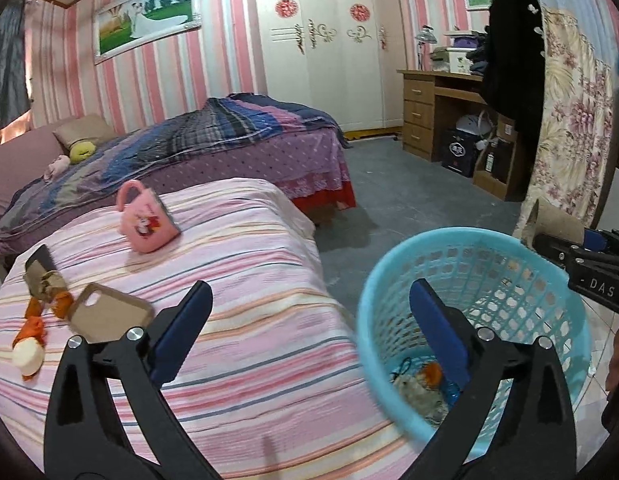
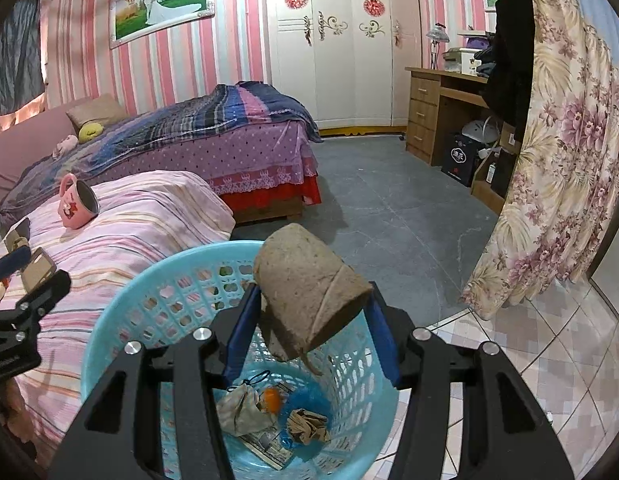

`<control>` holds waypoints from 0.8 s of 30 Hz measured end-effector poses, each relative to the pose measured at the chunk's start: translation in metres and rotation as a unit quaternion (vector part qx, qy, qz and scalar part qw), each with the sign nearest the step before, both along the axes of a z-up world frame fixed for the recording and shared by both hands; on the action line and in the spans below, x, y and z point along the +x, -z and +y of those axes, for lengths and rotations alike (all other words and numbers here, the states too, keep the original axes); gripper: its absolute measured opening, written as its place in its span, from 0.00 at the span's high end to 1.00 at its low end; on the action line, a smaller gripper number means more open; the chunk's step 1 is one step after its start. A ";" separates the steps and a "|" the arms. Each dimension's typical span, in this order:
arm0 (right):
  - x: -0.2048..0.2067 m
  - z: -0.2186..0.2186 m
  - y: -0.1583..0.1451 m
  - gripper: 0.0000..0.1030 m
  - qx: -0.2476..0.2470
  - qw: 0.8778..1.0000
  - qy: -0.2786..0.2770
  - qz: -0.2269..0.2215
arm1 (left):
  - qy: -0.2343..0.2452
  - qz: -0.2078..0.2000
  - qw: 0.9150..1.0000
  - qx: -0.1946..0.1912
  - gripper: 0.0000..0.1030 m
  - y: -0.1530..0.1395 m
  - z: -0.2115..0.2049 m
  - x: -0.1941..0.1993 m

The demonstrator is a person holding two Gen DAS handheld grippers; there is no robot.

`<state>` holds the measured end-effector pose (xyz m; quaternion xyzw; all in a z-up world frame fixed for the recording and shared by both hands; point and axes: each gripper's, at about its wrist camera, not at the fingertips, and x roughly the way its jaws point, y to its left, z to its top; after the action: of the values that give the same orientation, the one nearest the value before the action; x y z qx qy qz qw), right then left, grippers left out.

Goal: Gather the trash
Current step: 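Drop the orange cup into the basket with the left tool while the right tool drops the tube, then move both open tools back toward the bed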

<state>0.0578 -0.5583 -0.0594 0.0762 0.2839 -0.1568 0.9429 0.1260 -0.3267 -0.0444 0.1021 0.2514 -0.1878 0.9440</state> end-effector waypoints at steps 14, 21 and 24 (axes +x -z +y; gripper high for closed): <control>0.016 0.037 -0.010 0.20 -0.019 1.000 -0.002 -0.006 | -0.060 -0.010 0.998 -0.015 0.06 -0.013 0.079 0.000; 0.027 0.062 -0.016 0.19 -0.019 1.000 -0.007 -0.009 | -0.091 -0.021 0.995 -0.019 0.05 -0.022 0.126 -0.001; 0.034 0.079 -0.020 0.19 -0.018 1.000 -0.016 -0.013 | -0.105 -0.025 0.994 -0.019 0.05 -0.025 0.148 -0.002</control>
<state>0.0920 -0.4788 -0.0397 0.0569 0.2702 -0.1457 0.9500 0.1244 -0.1783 -0.0190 0.0619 0.2332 -0.0900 0.9663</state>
